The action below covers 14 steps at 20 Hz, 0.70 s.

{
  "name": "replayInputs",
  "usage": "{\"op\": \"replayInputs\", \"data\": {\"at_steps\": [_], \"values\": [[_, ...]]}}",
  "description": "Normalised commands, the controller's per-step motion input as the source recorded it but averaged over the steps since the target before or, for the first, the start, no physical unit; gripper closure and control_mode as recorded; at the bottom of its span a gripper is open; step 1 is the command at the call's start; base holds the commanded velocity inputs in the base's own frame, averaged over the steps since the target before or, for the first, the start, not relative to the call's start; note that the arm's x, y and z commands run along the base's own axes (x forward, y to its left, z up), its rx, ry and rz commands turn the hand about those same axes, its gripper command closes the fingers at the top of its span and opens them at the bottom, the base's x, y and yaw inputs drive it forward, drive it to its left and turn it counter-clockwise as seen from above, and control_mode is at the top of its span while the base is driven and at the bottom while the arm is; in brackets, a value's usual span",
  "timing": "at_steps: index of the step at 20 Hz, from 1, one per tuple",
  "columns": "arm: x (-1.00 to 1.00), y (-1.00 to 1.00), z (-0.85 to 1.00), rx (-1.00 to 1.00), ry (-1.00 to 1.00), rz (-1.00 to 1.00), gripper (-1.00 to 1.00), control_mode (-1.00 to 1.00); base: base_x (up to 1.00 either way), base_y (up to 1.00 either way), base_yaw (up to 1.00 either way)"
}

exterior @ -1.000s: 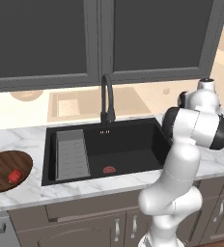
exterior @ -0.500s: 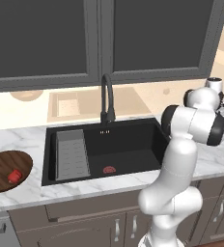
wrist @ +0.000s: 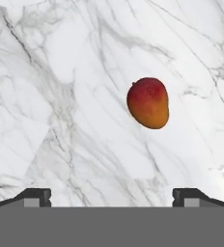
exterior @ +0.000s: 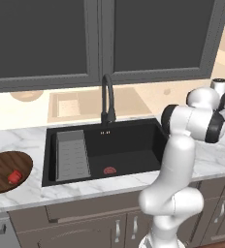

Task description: There is a mixed pile of frozen fruits and vegetables on the counter. Locate all the frozen vegetables and place the items in a bowl on the counter. Take all the frozen fruits and defrost them in a running sink.

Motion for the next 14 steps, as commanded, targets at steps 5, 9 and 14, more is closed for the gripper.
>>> {"op": "replayInputs", "data": {"at_steps": [5,9,14], "values": [[0.31,-0.25,-0.05,0.05,0.00,0.00,-1.00,-1.00,0.00,0.00,0.00],[0.26,-0.17,-0.03,0.03,0.00,0.00,-1.00,-1.00,0.00,0.00,0.00],[0.22,-0.11,-0.04,0.01,0.00,0.00,-1.00,-1.00,0.00,0.00,0.00]]}}
